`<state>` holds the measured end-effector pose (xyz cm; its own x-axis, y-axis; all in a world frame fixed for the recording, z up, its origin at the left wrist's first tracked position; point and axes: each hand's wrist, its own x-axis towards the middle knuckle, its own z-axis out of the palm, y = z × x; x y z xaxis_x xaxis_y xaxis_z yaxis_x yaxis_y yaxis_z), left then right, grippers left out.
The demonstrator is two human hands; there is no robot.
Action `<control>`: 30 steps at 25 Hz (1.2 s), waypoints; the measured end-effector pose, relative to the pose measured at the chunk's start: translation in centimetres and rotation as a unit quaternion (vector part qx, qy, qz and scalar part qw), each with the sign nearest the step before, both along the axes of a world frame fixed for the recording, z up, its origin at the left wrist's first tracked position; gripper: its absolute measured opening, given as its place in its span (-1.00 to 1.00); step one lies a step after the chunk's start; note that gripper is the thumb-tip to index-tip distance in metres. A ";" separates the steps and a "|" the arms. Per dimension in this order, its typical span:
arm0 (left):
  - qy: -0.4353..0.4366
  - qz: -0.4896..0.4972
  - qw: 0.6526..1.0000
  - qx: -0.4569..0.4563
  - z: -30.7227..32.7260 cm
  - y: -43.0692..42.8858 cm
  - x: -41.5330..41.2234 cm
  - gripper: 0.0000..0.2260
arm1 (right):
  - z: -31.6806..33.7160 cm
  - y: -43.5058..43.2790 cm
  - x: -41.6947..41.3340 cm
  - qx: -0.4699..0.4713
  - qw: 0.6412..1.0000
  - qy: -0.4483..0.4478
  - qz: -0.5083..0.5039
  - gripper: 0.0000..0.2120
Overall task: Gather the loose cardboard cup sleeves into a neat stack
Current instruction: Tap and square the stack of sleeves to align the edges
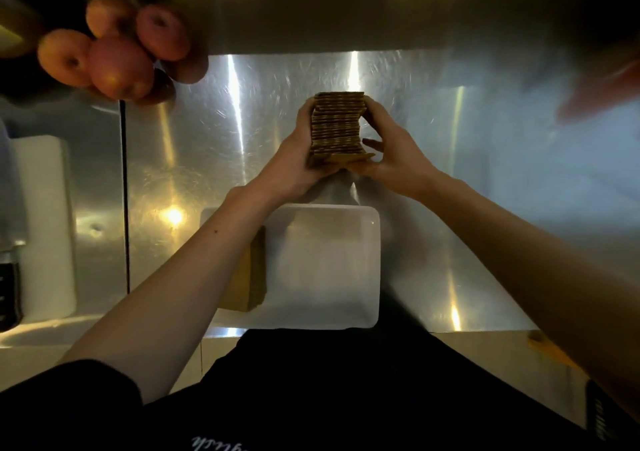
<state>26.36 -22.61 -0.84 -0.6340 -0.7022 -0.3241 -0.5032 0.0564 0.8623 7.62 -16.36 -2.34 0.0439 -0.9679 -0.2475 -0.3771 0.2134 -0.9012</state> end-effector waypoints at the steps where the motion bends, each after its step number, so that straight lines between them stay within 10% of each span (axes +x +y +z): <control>1: -0.005 -0.005 1.000 -0.005 0.0 0.1 -0.2 -0.12 | -0.2 0.1 0.0 0.003 1.000 -0.003 0.007 -0.21; 30: -0.064 -0.009 0.998 -0.013 -2.2 -0.7 -3.3 0.02 | -3.3 -1.2 -1.1 0.017 0.999 0.004 0.027 0.02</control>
